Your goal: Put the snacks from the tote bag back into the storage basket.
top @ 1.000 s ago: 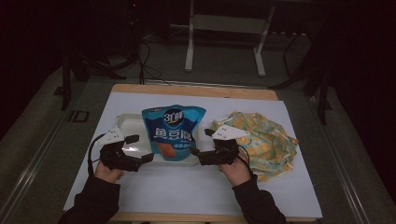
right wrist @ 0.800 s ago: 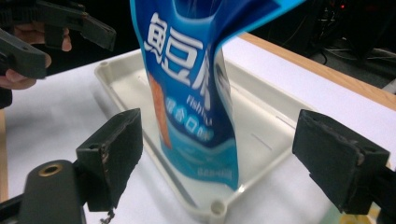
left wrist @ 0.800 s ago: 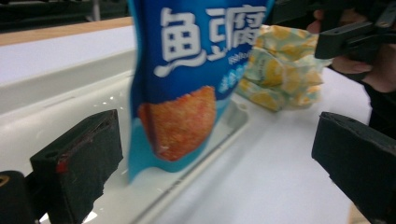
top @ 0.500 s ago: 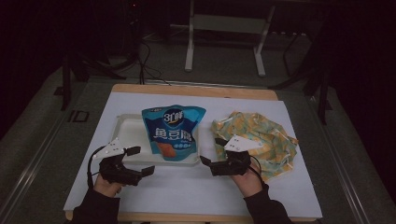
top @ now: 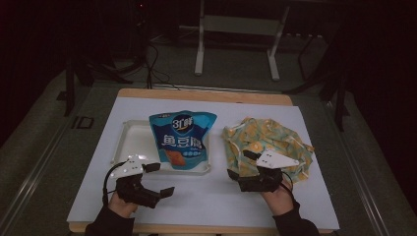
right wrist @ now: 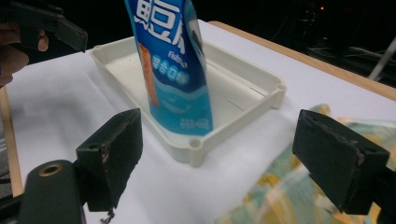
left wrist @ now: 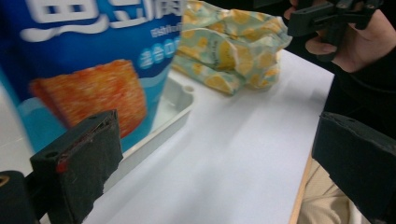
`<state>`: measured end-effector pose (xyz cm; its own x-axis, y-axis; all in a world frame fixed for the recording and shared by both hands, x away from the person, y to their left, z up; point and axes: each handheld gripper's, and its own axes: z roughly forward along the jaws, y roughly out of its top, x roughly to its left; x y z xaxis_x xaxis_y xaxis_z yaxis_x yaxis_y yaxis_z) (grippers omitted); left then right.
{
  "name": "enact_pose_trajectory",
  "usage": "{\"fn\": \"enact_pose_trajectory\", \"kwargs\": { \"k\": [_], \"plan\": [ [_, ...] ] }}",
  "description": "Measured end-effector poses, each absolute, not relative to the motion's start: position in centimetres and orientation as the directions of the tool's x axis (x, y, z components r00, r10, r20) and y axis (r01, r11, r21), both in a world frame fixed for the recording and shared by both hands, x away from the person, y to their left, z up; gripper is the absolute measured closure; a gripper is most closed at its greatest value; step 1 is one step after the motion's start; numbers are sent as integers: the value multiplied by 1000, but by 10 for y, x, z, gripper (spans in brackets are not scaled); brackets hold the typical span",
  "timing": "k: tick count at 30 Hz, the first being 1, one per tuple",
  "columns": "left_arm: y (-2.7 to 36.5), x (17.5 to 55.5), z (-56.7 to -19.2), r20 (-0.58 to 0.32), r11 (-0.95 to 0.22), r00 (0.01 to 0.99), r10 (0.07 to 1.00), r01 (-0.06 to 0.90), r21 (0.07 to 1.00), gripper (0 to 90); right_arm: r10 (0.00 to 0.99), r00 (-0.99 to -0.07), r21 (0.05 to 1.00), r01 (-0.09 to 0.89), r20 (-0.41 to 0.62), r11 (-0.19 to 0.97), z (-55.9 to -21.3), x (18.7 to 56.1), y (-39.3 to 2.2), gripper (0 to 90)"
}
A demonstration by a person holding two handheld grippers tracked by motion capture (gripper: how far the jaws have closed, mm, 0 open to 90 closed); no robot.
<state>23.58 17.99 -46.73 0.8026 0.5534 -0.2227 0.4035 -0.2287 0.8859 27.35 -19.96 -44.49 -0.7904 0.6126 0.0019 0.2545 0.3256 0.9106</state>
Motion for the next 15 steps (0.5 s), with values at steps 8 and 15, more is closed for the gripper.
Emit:
{"fn": "enact_pose_trajectory", "kwargs": {
  "k": [8,15],
  "plan": [
    [162,240,-470,-217,-246,828,518,387,889,24,637,-771,910,265,1,320,-448,267,-225,156],
    [148,244,-473,-213,-259,844,493,376,890,24,658,-753,911,271,0,310,-451,263,-242,156]
  ]
}}
